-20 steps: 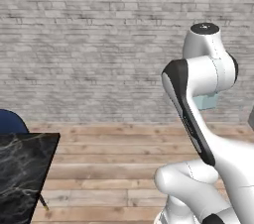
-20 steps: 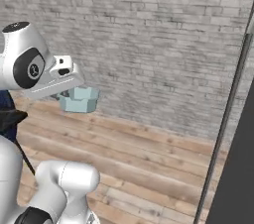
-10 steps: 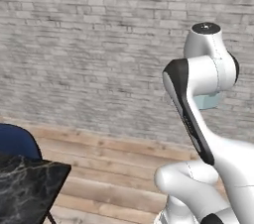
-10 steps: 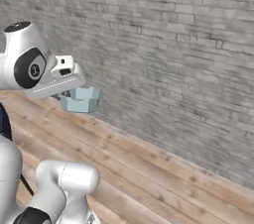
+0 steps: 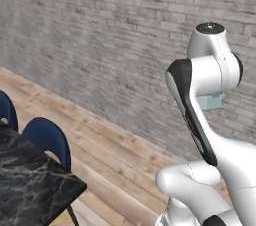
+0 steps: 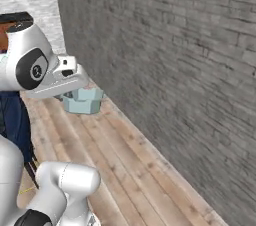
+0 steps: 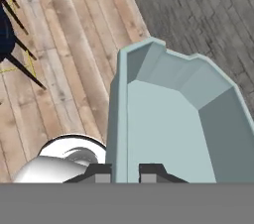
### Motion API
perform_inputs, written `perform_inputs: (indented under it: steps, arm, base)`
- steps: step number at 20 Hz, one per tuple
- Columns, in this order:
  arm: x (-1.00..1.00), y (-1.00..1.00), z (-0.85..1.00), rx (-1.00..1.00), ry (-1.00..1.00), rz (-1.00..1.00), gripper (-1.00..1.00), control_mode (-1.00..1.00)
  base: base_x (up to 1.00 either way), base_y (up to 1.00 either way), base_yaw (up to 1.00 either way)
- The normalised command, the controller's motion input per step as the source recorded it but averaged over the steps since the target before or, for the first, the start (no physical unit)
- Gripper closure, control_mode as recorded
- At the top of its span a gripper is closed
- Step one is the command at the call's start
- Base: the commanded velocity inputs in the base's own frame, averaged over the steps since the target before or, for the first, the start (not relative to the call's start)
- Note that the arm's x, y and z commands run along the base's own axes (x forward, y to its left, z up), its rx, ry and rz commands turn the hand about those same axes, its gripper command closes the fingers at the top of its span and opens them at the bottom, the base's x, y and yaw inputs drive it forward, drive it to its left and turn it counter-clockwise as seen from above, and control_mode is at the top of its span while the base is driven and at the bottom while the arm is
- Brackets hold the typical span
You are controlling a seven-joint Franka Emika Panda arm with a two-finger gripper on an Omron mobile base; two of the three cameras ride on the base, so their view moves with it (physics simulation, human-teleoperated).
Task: Retrieve the tupperware and aluminum foil from the cabinet and place them on the dining counter near the plate with hot dog and potato to prepare for storing leftovers.
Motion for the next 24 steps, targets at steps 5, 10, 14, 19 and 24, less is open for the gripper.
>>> perform_inputs:
  steps: [5, 10, 14, 19, 24]
  arm:
    - [0.0, 0.0, 0.0, 0.0, 0.0, 0.0, 1.0, 1.0]
    - [0.0, 0.0, 0.0, 0.0, 0.0, 0.0, 1.0, 1.0]
    - [0.0, 0.0, 0.0, 0.0, 0.0, 0.0, 1.0, 1.0]
    - [0.0, 0.0, 0.0, 0.0, 0.0, 0.0, 1.0, 1.0]
    - [0.0, 0.0, 0.0, 0.0, 0.0, 0.0, 1.0, 1.0]
  base:
    - [0.91, -0.34, 0.7]
    - [1.0, -0.52, 0.56]
    - [1.0, -0.41, 0.56]
    - [1.0, -0.23, 0.62]
    - [0.99, -0.14, 0.66]
